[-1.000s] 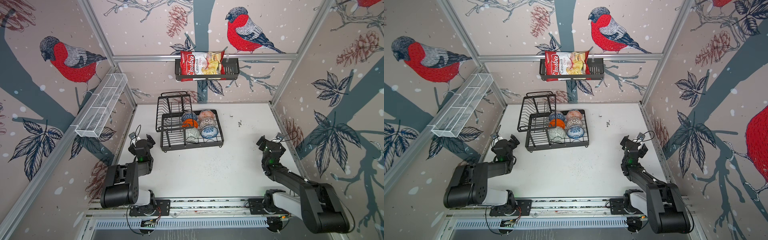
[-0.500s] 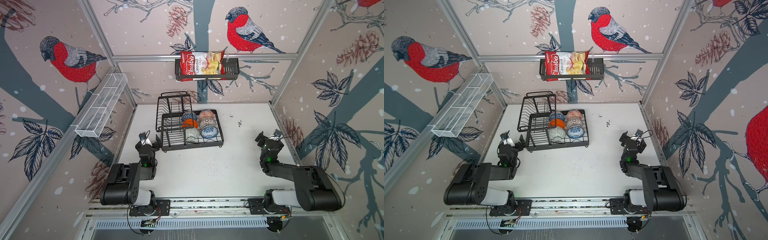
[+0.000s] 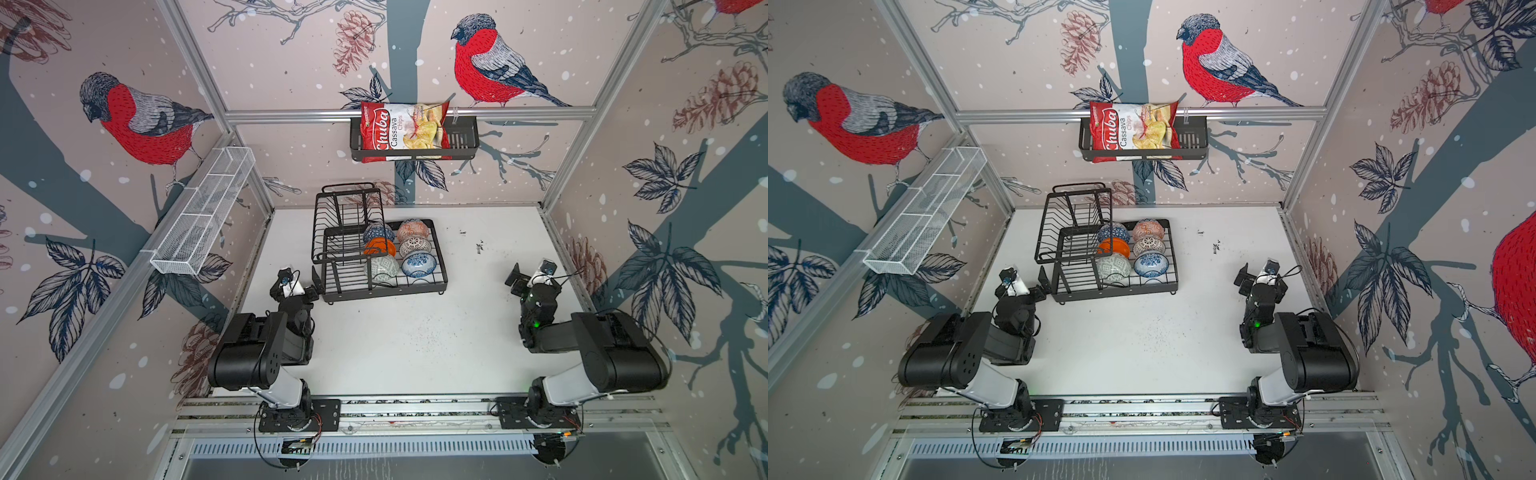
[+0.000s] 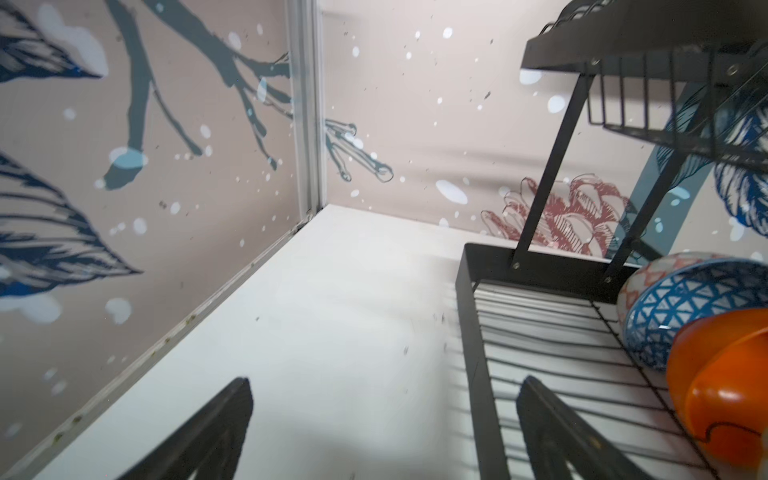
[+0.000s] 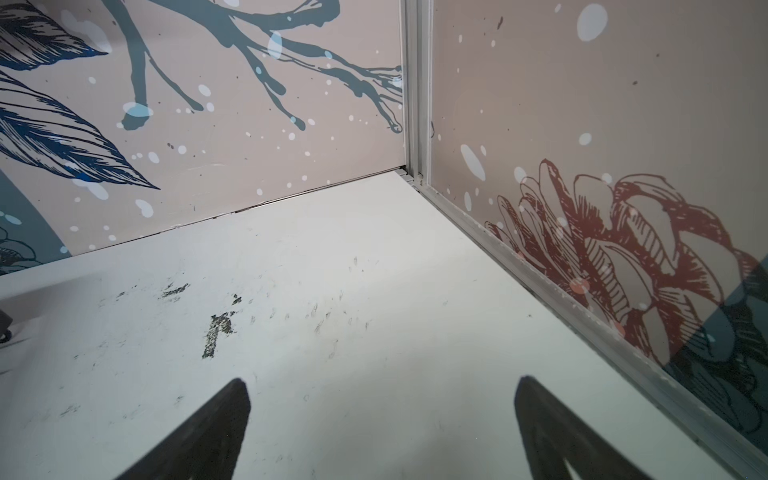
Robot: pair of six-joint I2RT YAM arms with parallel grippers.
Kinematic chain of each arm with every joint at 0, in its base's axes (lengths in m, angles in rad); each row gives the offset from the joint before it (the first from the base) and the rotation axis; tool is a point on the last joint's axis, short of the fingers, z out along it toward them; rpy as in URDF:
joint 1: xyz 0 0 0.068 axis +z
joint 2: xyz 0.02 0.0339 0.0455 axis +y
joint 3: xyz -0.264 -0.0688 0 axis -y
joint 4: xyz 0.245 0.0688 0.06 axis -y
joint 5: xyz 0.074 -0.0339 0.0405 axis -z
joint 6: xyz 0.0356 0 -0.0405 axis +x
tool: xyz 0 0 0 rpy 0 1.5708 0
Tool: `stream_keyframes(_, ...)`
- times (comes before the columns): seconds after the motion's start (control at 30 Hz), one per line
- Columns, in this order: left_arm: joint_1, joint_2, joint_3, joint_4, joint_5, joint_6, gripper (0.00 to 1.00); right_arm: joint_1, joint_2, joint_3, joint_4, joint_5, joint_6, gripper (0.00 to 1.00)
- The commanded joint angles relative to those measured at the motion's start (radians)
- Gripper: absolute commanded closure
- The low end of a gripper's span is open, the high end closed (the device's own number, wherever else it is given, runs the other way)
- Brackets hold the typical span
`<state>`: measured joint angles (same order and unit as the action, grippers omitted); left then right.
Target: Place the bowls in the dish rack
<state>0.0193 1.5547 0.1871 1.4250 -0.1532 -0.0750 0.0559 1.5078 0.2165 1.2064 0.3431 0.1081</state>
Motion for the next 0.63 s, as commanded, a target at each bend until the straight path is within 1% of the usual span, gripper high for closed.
stream_keyframes(0.0,-0.003,0.003,0.048,-0.123,0.165,0.075,0.01,-0.001,-0.005,0.005,0.023,-0.014,-0.001,0.00)
stream_keyframes(0.6,-0.001,0.001,0.043,-0.119,0.162,0.073,0.01,-0.002,-0.005,0.006,0.022,-0.015,-0.001,0.00)
